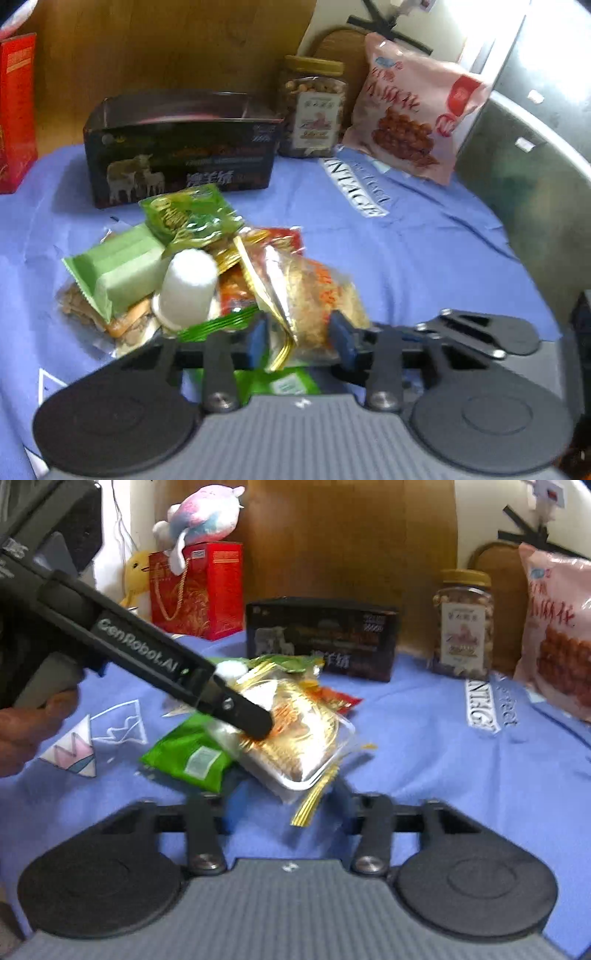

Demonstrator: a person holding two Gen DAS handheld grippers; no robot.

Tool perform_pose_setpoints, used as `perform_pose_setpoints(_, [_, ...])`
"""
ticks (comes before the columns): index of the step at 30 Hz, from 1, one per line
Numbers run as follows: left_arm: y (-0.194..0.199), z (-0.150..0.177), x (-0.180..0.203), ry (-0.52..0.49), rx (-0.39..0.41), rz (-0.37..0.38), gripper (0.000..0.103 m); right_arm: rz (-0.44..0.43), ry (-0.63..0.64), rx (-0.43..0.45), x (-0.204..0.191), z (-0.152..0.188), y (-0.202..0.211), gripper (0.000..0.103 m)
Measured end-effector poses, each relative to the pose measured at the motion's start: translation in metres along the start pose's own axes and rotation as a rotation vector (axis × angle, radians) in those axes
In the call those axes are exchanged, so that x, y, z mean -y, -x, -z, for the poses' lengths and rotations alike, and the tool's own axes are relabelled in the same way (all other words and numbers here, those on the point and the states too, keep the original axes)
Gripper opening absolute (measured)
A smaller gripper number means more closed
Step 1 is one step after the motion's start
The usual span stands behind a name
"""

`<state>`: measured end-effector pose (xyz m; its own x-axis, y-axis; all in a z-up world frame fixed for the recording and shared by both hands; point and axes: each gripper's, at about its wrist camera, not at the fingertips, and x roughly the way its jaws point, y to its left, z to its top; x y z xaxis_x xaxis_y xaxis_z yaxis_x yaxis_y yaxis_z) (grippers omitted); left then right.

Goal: Organize snacks
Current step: 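Lower the clear tray into the black tin and release it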

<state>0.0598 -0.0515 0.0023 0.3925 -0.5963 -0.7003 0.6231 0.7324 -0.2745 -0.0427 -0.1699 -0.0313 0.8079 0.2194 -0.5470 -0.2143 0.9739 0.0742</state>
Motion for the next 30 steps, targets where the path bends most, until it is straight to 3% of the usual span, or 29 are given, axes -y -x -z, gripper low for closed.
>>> perform_pose_setpoints(6, [0.043,-0.023,-0.001,-0.037,0.149,0.014,0.032,0.016,0.035,0.154,-0.003,-0.029,0.017,0.035])
perform_pose_setpoints(12, [0.046,-0.094,-0.050,0.059,0.265,-0.004,0.032,0.016,0.033,0.251,0.012,-0.101,-0.035,0.033])
perform_pose_setpoints(18, [0.005,-0.142,-0.106,0.138,0.263,-0.043,0.032,0.016,0.012,0.184,0.035,-0.154,-0.119,0.033])
perform_pose_setpoints(21, [-0.022,-0.149,-0.129,0.185,0.222,-0.054,0.034,0.027,0.005,0.134,0.039,-0.158,-0.147,0.034])
perform_pose_setpoints(22, [-0.028,-0.147,-0.132,0.190,0.208,-0.069,0.036,0.030,-0.002,0.135,0.040,-0.158,-0.151,0.040])
perform_pose_setpoints(24, [-0.037,-0.145,-0.135,0.172,0.177,-0.100,0.045,0.052,-0.007,0.147,0.037,-0.157,-0.150,0.041])
perform_pose_setpoints(26, [-0.036,-0.141,-0.131,0.128,0.174,-0.132,0.046,0.057,-0.011,0.164,0.036,-0.156,-0.140,0.041])
perform_pose_setpoints(30, [0.001,-0.120,-0.128,0.100,0.227,-0.110,0.053,-0.013,-0.081,0.191,0.031,-0.142,-0.099,0.041])
